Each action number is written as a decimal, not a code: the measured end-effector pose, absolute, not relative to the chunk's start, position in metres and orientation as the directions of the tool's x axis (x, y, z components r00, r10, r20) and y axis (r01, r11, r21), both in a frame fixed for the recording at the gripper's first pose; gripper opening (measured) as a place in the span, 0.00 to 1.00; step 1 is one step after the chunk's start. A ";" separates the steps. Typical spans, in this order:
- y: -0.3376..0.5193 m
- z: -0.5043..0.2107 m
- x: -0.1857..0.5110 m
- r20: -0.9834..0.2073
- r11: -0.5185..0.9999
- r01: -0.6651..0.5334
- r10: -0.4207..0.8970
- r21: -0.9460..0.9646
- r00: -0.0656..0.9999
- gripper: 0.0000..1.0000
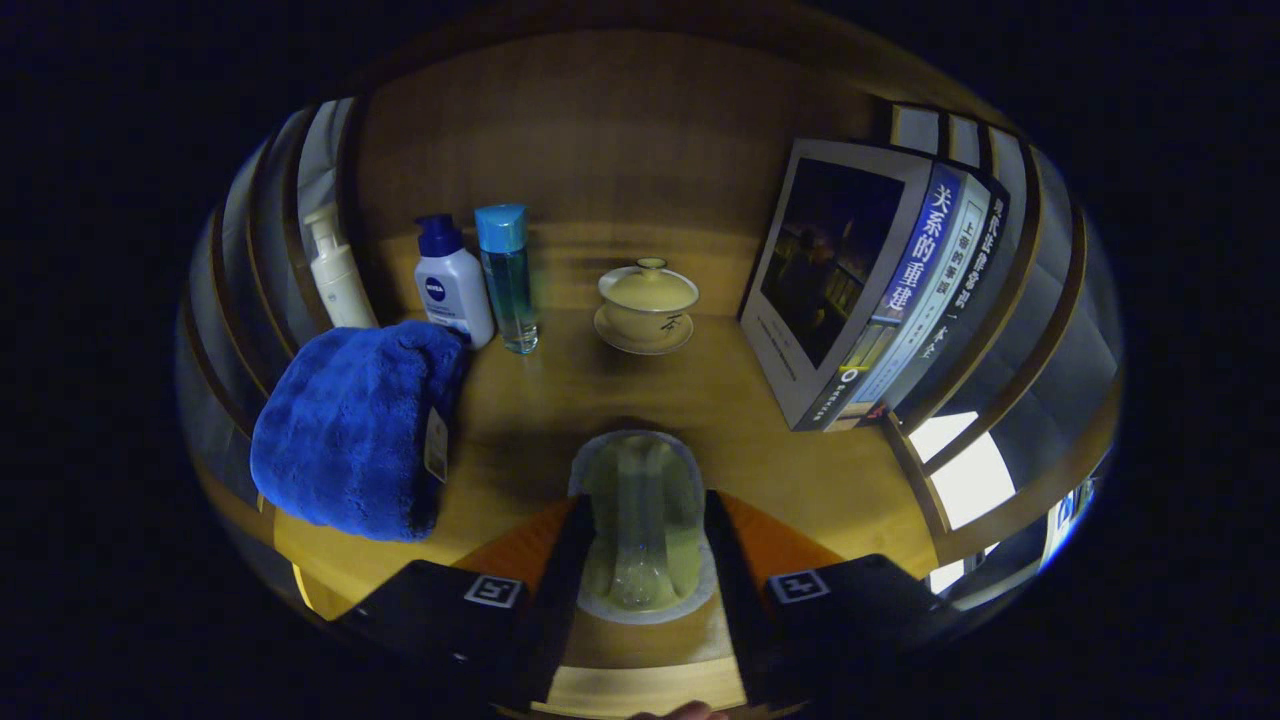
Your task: Pull open the drawer, take out the items inside it, and place them on the countertop above the cabinet.
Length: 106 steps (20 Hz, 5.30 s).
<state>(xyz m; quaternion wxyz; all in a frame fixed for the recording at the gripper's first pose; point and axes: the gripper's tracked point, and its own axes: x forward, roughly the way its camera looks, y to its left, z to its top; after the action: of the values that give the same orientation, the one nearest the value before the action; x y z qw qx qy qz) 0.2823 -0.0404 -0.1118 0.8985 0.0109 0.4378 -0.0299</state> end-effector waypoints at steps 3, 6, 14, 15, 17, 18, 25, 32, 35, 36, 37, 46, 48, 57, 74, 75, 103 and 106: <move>-0.046 -0.111 0.281 -0.780 0.996 0.089 -0.062 -0.008 0.623 0.94; -0.043 -0.104 0.290 -0.722 0.997 0.081 -0.065 -0.012 0.689 1.00; -0.040 -0.049 0.275 -0.571 0.994 0.080 -0.107 -0.072 0.814 0.99; -0.044 -0.038 0.267 -0.545 0.992 0.096 -0.127 -0.084 0.829 0.99; -0.048 -0.020 0.253 -0.501 0.988 0.124 -0.155 -0.094 0.852 0.99; -0.050 -0.008 0.245 -0.473 0.986 0.137 -0.165 -0.094 0.865 0.99; -0.057 0.049 0.181 -0.326 0.964 0.201 -0.249 -0.174 0.912 0.99; -0.037 0.073 0.116 -0.202 0.974 0.190 -0.212 -0.121 0.956 0.99; -0.038 0.063 0.087 -0.204 0.975 0.200 -0.217 -0.099 0.955 0.99; -0.038 0.060 0.077 -0.204 0.975 0.202 -0.218 -0.098 0.954 0.99; -0.041 0.054 0.067 -0.210 0.972 0.213 -0.230 -0.097 0.950 0.99; -0.012 0.008 0.015 -0.176 0.993 0.116 -0.114 0.000 0.978 0.98; -0.008 -0.004 0.009 -0.163 0.996 0.085 -0.081 0.020 0.983 0.98; 0.006 -0.075 -0.026 -0.218 0.999 0.025 -0.014 0.045 0.976 0.98; 0.014 -0.176 -0.030 -0.357 0.999 0.003 0.011 0.038 0.934 0.98; 0.014 -0.178 -0.028 -0.354 0.999 0.001 0.014 0.043 0.935 0.98; 0.005 -0.187 0.114 -0.289 0.998 -0.039 0.054 0.058 0.956 0.98; 0.002 -0.186 0.127 -0.277 0.999 -0.038 0.047 0.037 0.960 0.98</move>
<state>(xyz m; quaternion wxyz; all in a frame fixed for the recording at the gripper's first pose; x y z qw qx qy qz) 0.1271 0.0024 -0.1865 0.9898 0.0156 0.1403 0.0216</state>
